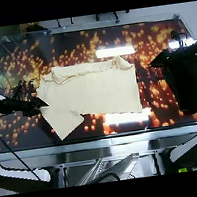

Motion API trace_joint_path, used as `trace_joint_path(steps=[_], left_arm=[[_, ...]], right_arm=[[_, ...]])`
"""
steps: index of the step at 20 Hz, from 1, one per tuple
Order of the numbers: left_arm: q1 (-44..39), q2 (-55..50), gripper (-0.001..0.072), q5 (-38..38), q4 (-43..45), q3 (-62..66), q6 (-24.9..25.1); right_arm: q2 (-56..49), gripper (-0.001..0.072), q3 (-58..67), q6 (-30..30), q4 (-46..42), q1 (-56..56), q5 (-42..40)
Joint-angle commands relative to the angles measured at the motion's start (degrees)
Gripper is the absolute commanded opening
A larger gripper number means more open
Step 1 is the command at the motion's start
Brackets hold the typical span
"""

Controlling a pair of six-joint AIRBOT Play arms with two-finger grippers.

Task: Fold the shirts.

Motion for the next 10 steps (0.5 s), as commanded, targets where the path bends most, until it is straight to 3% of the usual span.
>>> trace_joint_path(steps=[1, 7, 10], left_arm=[[0.9, -3.7, 0.0660, -4.1, 0.5, 5.9, 0.5], [1.6, -5.8, 0.0660, -2.6, -0.1, 7.6, 2.3], [-0.8, -9.3, 0.0659, -3.5, -0.2, 7.6, 2.8]], right_arm=[[0.1, 0.0299, -0.3, 0.0, 0.0, 0.1, 1.6], [3.7, 0.0297, -8.3, 0.0, -0.6, -0.1, 3.0], [7.2, 0.0297, -15.9, 0.7, -7.3, -0.2, 2.5]])
